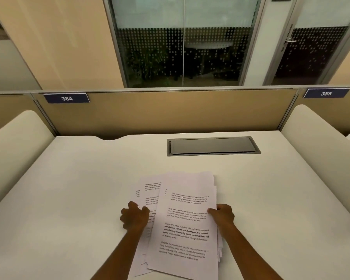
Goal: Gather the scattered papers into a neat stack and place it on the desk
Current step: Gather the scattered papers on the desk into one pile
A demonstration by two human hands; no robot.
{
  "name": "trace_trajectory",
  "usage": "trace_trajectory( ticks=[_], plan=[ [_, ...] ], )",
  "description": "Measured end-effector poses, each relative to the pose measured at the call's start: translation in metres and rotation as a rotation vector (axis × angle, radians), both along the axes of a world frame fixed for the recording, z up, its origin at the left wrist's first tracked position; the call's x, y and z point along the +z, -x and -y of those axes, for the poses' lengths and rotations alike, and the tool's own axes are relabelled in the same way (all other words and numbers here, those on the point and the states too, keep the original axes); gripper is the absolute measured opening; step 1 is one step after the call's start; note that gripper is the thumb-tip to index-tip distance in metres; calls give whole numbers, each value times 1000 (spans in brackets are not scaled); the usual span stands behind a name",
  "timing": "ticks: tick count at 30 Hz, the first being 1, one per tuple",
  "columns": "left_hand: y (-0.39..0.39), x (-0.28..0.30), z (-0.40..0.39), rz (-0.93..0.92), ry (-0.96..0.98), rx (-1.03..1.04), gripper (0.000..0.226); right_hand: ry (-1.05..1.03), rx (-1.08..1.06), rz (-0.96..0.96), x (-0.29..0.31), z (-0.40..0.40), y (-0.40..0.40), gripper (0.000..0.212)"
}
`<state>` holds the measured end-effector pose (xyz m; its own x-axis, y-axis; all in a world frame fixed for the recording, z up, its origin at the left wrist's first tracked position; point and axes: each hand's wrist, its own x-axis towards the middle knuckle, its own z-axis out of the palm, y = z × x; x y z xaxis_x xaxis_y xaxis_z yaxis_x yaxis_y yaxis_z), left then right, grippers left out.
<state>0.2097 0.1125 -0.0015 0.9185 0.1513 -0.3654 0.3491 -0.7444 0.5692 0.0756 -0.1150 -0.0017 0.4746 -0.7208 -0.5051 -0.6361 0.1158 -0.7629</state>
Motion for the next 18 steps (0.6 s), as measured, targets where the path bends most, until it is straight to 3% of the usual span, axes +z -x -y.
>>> trace_trajectory(
  ticks=[6,18],
  plan=[
    [4,-6,-9,77,121,37,41,30,25,6,1,-19,-17,17],
    [7,8,1,-2,406,114,53,-31,76,53,7,-48,-39,38]
  ],
)
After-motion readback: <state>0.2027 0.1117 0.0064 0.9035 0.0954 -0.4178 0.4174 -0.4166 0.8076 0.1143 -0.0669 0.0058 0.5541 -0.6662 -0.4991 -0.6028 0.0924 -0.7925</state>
